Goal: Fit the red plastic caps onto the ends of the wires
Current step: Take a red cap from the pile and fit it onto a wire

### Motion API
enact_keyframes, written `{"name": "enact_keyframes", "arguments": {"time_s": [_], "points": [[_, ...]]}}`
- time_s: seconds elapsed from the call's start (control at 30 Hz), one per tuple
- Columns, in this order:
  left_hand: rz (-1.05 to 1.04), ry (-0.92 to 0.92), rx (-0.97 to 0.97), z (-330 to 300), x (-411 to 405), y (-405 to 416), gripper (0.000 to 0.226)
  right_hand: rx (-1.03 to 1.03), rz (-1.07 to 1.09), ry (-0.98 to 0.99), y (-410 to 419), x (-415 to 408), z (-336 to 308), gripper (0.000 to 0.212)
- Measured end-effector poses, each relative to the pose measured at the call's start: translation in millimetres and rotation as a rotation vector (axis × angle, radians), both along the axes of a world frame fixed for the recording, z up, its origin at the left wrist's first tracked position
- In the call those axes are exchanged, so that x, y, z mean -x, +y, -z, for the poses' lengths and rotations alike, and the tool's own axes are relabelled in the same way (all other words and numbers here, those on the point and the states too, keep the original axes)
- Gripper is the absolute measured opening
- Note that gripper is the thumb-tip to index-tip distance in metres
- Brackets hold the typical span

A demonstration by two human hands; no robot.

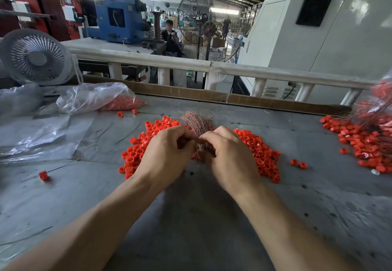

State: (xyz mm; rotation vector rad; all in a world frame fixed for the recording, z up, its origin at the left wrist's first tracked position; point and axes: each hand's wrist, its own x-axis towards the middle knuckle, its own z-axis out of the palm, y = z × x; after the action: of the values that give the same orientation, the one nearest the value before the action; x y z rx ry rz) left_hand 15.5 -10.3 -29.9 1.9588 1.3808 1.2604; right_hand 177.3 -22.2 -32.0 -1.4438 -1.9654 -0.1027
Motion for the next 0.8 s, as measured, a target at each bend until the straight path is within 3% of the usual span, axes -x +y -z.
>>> {"name": "enact_keyframes", "arguments": {"time_s": [0.13, 0.27, 0.4, 0.8], "points": [[0.010, -0.004, -0.001, -0.5, 0.4, -0.8, 0.020, -0.017, 0.007, -0.007, 1.9, 0.1, 0.9, 0.008], [0.000, -0.014, -0.002, -1.1, -0.7, -0.8, 0.018, -0.027, -0.010, -0.038, 1.6, 0.4, 0.4, 0.017], [0.001, -0.030, 0.006, -1.5, -0.7, -0.5, 0.018, -0.020, -0.003, -0.098, 1.6, 1.4, 0.4, 0.009], [0.002, -0.058, 0.010, 0.0, 0.7, 0.8, 0.021, -0.049, -0.038, 0.018, -2.2, 3.2, -3.9, 0.018]]}}
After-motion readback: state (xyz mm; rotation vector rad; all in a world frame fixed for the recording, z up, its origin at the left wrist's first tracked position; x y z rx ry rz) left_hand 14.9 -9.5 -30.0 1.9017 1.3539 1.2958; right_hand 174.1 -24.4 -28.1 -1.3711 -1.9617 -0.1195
